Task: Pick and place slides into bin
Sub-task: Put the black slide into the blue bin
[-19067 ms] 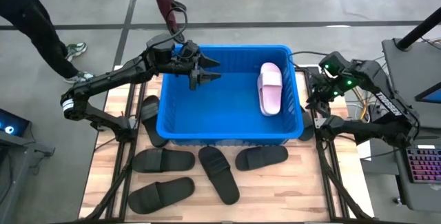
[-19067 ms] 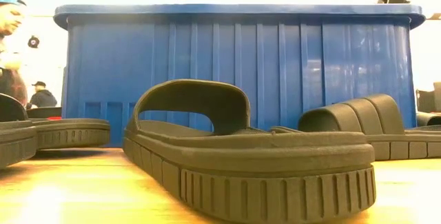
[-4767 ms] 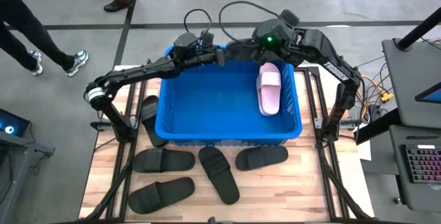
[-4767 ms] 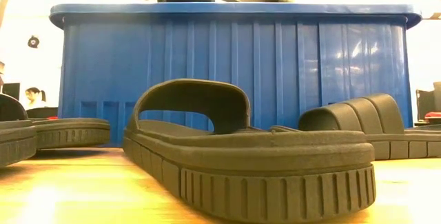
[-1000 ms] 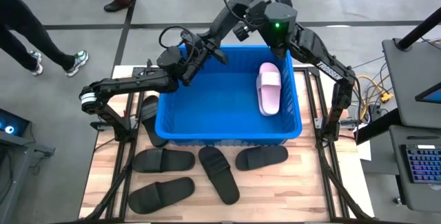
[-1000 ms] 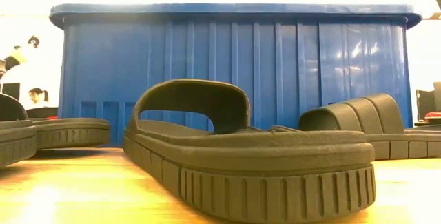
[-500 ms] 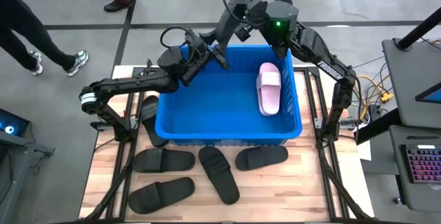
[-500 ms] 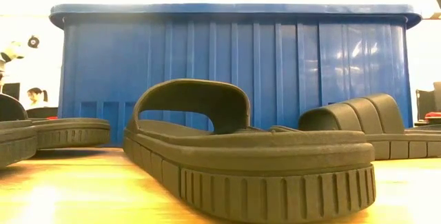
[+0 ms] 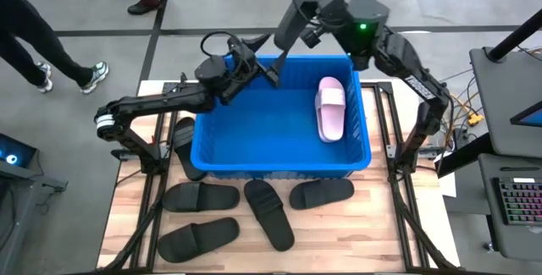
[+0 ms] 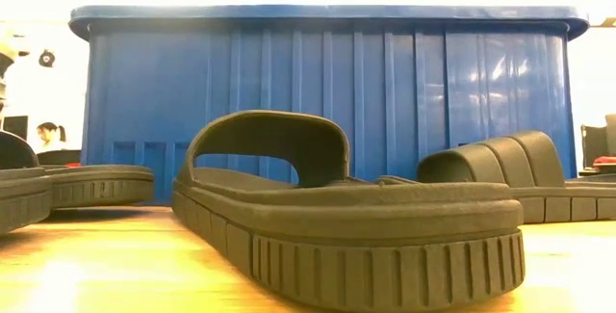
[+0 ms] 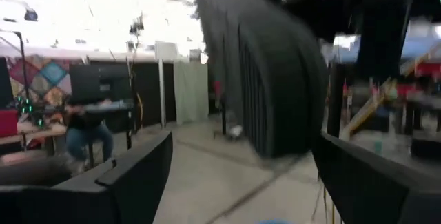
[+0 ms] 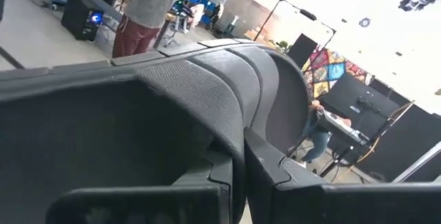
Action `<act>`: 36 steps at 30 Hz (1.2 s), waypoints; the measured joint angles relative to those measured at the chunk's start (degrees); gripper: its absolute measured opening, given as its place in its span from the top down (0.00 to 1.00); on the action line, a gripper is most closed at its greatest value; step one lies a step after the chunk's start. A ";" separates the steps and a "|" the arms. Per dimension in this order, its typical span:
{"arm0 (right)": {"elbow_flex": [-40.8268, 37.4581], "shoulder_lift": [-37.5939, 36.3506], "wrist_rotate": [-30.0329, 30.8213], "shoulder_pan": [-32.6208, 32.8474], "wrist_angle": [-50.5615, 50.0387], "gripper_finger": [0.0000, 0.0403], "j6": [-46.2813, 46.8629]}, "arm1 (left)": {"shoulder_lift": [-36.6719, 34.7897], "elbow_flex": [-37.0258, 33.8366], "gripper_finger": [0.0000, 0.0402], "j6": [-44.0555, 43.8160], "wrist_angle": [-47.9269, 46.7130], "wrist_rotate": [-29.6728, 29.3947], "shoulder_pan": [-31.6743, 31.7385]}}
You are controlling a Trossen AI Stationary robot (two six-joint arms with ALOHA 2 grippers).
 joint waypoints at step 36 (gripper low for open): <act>-2.89 -3.77 -5.01 0.00 -29.50 0.98 12.46 | -19.17 -0.24 0.18 -7.50 -33.03 -0.13 -0.57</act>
